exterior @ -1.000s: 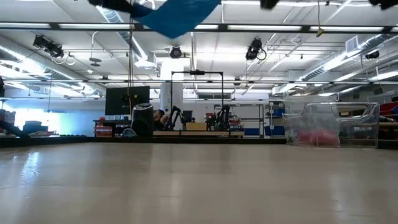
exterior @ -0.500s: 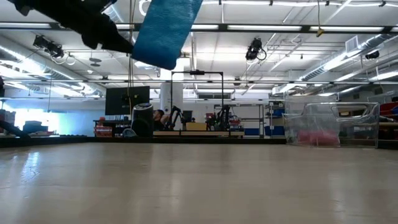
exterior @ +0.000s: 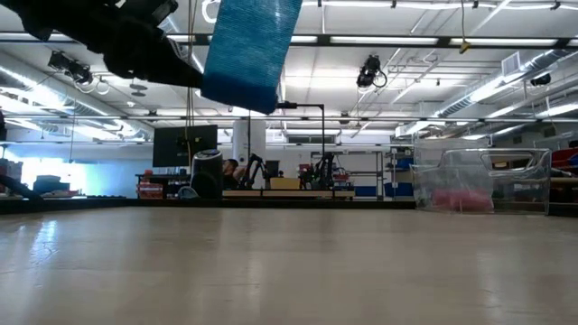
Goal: Roll bandage
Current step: Roll the blue bandage
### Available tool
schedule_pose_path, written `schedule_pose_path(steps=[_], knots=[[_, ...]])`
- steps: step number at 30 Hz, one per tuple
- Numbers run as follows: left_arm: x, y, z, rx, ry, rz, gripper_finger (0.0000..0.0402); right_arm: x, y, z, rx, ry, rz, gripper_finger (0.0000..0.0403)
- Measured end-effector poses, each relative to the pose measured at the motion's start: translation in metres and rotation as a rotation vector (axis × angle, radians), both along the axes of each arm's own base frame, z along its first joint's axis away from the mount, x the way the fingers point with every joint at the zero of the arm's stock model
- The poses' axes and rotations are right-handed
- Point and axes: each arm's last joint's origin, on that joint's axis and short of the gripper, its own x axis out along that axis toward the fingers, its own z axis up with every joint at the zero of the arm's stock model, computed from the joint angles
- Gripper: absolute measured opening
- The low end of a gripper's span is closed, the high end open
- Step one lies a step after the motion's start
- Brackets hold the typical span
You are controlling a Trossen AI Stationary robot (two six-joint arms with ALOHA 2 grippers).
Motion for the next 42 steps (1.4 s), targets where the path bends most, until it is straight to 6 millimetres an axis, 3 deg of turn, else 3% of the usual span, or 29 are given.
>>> schedule_pose_path(steps=[9,16,25,35,42], knots=[[0.010,-0.033,-0.005,-0.007,-0.047,-0.122,0.0008,0.008,-0.046,0.025,-0.035,-0.010,-0.070,0.0000],[0.008,-0.065,0.019,-0.010,-0.145,-0.197,0.0008,0.015,-0.081,0.023,-0.030,0.047,-0.118,0.0000],[0.002,-0.093,0.058,-0.017,-0.244,-0.314,0.0008,0.027,-0.127,0.000,0.138,0.185,-0.083,0.0000],[0.018,-0.109,0.048,0.008,-0.181,-0.337,0.0008,0.062,-0.154,-0.042,0.242,0.300,-0.030,0.0000],[0.022,-0.122,0.050,0.010,-0.176,-0.370,0.0008,0.080,-0.159,-0.075,0.304,0.443,-0.034,0.0000]])
